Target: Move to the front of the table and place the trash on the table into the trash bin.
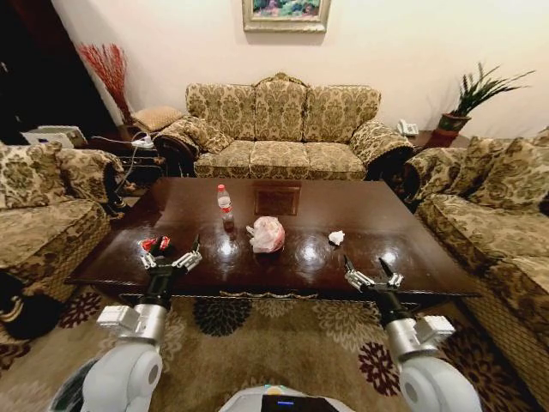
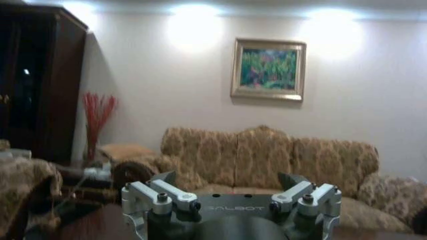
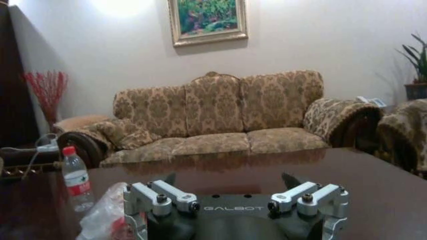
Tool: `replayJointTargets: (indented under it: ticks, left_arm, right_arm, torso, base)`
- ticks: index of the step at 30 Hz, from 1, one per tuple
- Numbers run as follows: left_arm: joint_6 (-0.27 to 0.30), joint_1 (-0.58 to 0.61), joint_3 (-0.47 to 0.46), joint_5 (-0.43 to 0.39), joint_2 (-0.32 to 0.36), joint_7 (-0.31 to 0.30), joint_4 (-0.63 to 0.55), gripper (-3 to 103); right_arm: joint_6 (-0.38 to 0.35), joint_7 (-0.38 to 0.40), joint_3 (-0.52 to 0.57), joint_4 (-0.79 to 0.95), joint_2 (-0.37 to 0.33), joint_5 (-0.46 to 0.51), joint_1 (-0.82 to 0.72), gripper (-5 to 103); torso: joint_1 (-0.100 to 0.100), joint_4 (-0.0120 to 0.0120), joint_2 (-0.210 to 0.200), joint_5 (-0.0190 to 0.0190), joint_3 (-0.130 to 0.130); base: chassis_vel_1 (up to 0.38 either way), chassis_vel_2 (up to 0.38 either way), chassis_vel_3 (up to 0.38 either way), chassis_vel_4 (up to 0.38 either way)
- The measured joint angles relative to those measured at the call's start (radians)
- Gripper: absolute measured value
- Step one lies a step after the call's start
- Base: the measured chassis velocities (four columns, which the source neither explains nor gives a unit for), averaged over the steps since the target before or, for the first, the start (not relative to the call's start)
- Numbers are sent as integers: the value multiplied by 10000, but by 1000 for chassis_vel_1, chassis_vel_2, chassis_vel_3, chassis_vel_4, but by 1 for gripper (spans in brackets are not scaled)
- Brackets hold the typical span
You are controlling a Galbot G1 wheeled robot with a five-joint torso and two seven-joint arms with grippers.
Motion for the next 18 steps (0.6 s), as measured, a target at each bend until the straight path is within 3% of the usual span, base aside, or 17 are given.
replayJointTargets:
  ticks: [7, 9, 13, 18]
  left_arm:
    - [-266, 159, -51, -83, 36, 88, -17, 100]
    - [-150, 317, -188, 52, 114, 597, -180, 100]
    - [11, 357, -210, 82, 119, 752, -263, 100]
    - [643, 434, -37, 64, -52, 903, -356, 100]
  right_arm:
    - [-92, -93, -73, 72, -22, 128, 94, 100]
    - [-126, -130, 3, 99, -180, 211, 131, 100]
    - [-15, -91, 53, 93, -236, 124, 105, 100]
    - [421, -78, 138, -128, -141, 1, 71, 100]
  torso:
    - [0, 0, 0, -1, 0]
    - [0, 1, 1, 0, 0]
    - [0, 1, 0, 0, 0]
    - [0, -1, 0, 0, 0]
  base:
    - [0, 0, 0, 0]
    - [0, 0, 0, 0]
    - [0, 0, 0, 0]
    - [0, 0, 0, 0]
